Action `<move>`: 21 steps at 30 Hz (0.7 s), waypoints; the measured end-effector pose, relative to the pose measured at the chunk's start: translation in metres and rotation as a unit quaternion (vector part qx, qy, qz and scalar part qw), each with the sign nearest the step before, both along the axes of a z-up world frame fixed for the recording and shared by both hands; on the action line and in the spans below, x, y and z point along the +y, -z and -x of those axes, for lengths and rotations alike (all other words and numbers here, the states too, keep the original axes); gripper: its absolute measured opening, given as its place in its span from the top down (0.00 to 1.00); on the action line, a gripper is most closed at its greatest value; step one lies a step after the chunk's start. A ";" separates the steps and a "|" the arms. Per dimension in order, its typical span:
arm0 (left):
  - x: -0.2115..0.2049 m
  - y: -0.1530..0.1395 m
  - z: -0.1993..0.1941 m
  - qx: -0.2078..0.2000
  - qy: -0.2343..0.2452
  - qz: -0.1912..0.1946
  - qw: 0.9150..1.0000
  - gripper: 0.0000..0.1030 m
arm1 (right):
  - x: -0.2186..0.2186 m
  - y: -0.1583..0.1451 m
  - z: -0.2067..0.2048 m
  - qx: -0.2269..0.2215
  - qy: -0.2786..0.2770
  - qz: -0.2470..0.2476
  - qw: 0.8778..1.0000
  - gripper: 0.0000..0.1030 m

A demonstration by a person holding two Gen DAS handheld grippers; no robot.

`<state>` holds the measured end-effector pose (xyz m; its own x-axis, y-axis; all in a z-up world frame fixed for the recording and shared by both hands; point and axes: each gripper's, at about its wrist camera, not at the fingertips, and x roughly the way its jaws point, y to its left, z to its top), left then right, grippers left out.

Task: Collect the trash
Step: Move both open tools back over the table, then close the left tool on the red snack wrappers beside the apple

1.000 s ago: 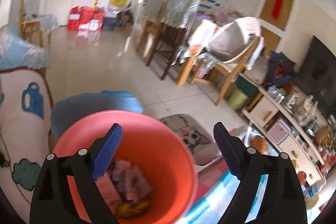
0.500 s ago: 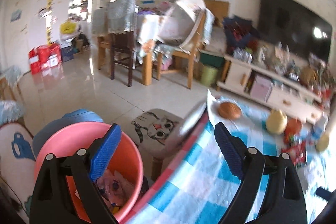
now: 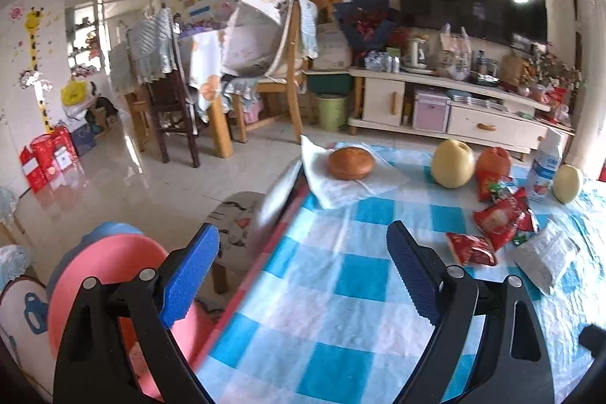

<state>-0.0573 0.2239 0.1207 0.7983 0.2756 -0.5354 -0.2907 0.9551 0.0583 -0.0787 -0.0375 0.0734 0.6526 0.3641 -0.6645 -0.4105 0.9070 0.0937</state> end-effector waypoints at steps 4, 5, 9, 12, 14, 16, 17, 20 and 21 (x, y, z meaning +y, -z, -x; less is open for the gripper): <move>-0.013 0.003 -0.009 -0.001 0.022 0.020 1.000 0.13 | -0.028 0.004 -0.007 -0.001 0.017 -0.013 1.000 0.04; -0.016 0.004 -0.010 -0.002 0.029 0.023 0.999 0.13 | -0.033 0.005 -0.008 -0.002 0.020 -0.013 1.000 0.04; -0.033 0.006 -0.014 -0.005 0.064 0.041 0.997 0.13 | -0.055 0.012 -0.016 -0.009 0.037 0.004 0.999 0.04; -0.049 0.008 -0.017 0.000 0.093 0.042 0.995 0.13 | -0.074 0.018 -0.026 -0.004 0.043 0.004 0.999 0.04; -0.061 0.010 -0.020 0.006 0.114 0.040 0.993 0.13 | -0.089 0.022 -0.035 0.006 0.049 -0.001 0.999 0.04; -0.074 0.015 -0.025 0.014 0.138 0.040 0.989 0.13 | -0.102 0.026 -0.042 0.009 0.049 -0.007 0.999 0.04; -0.079 0.017 -0.026 0.020 0.147 0.039 0.988 0.13 | -0.108 0.028 -0.046 0.016 0.049 -0.010 0.999 0.04; -0.095 0.024 -0.034 0.037 0.168 0.062 0.983 0.13 | -0.123 0.031 -0.054 0.025 0.064 -0.006 0.998 0.04; -0.098 0.025 -0.037 0.041 0.170 0.074 0.982 0.13 | -0.128 0.033 -0.058 0.029 0.073 -0.001 0.997 0.04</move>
<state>-0.0207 0.1263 0.0960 0.7828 -0.0850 -0.6165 0.0465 0.9958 -0.0783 -0.0204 -0.1656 0.0406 0.6592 0.2686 -0.7023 -0.2677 0.9567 0.1145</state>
